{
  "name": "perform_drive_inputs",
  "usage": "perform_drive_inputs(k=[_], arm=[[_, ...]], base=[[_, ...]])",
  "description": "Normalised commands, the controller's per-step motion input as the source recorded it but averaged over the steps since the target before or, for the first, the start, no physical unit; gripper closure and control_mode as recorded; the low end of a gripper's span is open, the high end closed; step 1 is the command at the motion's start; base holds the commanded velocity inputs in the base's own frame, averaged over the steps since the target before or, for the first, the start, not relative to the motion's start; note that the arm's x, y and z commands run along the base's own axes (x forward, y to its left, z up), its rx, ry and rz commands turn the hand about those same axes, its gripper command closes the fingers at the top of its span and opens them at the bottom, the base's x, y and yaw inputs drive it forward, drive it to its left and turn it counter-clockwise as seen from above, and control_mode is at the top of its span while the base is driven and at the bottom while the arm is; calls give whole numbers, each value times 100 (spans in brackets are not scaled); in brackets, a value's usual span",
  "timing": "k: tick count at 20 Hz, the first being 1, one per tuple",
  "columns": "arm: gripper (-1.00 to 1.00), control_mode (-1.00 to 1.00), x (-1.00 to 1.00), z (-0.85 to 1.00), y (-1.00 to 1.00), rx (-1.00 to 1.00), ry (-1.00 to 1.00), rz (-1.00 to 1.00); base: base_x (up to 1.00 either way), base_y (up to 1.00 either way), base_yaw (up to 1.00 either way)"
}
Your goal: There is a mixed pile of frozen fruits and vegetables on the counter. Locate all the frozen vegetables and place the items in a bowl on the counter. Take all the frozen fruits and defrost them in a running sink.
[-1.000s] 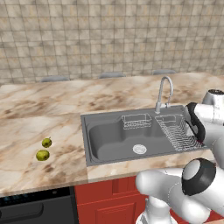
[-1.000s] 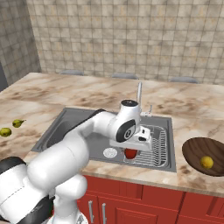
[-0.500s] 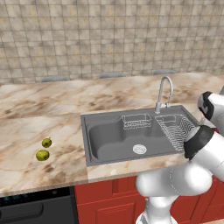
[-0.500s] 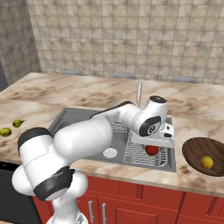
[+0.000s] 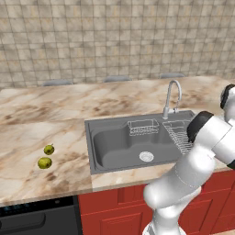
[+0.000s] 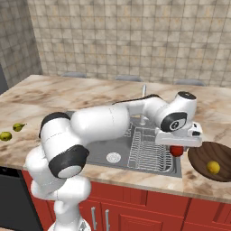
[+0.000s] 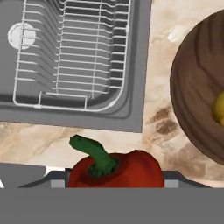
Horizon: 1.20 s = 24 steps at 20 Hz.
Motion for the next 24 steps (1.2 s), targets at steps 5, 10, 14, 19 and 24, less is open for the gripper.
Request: perform_drive_inputs(k=[5,10,14,19,24], arm=[[100,-100,0,11,-45,-1,-1,4],[100,-100,3,-1,-61,-6,-6,7],[100,-100,8,-10,-56,-3,0,16],[100,-100,1,-5,-35,0,3,16],[100,-100,21,7,-38,0,7,16]], base=[[0,0,0],[0,0,0],[0,0,0],[0,0,0],[0,0,0]])
